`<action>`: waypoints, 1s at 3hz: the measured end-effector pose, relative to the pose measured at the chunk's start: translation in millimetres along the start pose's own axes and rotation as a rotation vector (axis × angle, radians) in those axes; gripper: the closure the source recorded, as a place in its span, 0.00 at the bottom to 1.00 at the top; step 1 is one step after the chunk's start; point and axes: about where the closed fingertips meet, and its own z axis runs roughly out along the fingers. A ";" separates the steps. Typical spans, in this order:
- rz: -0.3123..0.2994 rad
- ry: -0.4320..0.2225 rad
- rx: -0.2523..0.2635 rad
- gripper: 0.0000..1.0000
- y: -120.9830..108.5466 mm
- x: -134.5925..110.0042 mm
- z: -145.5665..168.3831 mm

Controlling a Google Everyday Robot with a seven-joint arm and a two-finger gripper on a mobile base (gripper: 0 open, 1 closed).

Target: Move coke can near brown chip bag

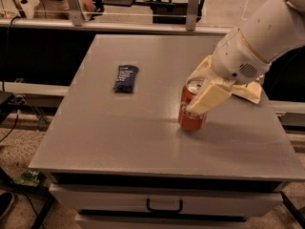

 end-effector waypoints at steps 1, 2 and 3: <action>0.025 0.017 0.051 1.00 -46.6 5.9 -10.7; 0.073 0.041 0.067 0.97 -76.1 27.5 -11.0; 0.119 0.065 0.078 0.67 -89.2 48.6 -9.8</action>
Offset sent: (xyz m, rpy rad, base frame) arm 0.0978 -0.0518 0.0000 -0.0349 -0.0063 -0.1350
